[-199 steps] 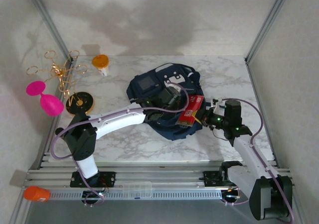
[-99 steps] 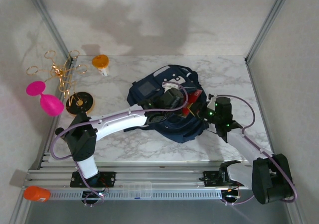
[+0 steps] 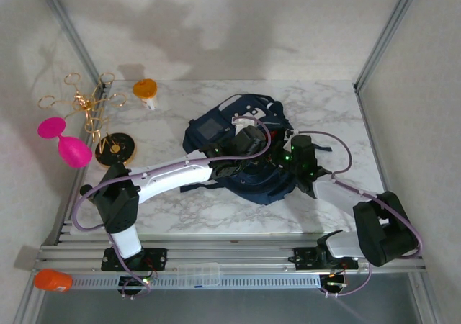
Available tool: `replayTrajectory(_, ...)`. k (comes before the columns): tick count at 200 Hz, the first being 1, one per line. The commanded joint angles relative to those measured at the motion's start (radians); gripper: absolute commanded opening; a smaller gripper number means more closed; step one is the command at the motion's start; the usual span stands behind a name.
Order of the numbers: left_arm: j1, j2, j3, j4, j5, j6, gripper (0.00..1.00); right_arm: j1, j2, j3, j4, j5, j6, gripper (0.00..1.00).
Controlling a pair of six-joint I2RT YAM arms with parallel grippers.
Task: Pack the student bag
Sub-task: Place the personal item in the student bag.
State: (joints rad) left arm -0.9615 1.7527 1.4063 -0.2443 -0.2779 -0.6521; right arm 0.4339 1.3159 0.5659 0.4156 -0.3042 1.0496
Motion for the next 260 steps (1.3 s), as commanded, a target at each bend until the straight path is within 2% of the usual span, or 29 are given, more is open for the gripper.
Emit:
replayTrajectory(1,-0.002,-0.051,0.045,0.078,-0.041,-0.029,0.0,0.001,-0.105,0.045,-0.164,0.123,-0.075,0.43)
replayTrajectory(21,-0.002,-0.051,0.043,0.088,-0.027,-0.023,0.0,-0.017,-0.177,0.009,-0.256,0.153,-0.068,0.46)
replayTrajectory(49,0.001,-0.038,0.052,0.099,-0.016,-0.019,0.0,-0.027,-0.209,-0.026,-0.271,0.177,-0.05,0.31)
replayTrajectory(80,0.003,-0.02,0.064,0.101,0.009,-0.027,0.0,-0.019,-0.101,-0.01,-0.165,0.068,-0.019,0.12)
replayTrajectory(96,0.003,-0.02,0.064,0.106,0.009,-0.03,0.0,-0.004,-0.029,0.028,-0.136,0.051,-0.015,0.05)
replayTrajectory(142,0.003,-0.019,0.055,0.113,0.007,-0.05,0.0,0.078,0.11,0.132,-0.041,0.008,-0.014,0.0)
replayTrajectory(179,0.005,-0.012,0.056,0.105,0.0,-0.058,0.0,0.07,0.065,0.111,-0.069,0.013,-0.053,0.05)
replayTrajectory(196,0.01,-0.008,0.054,0.105,-0.003,-0.058,0.0,0.054,0.01,0.099,-0.125,0.019,-0.099,0.14)
replayTrajectory(209,0.014,-0.004,0.05,0.106,0.001,-0.058,0.0,0.046,-0.052,0.081,-0.187,0.067,-0.133,0.18)
replayTrajectory(221,0.018,0.0,0.045,0.107,0.013,-0.063,0.0,0.03,-0.114,0.051,-0.234,0.11,-0.156,0.26)
replayTrajectory(242,0.02,0.013,0.034,0.12,0.027,-0.067,0.0,-0.04,-0.22,-0.006,-0.29,0.094,-0.179,0.37)
replayTrajectory(260,0.019,0.044,0.04,0.132,0.065,-0.084,0.0,-0.092,-0.302,-0.03,-0.37,0.086,-0.213,0.4)
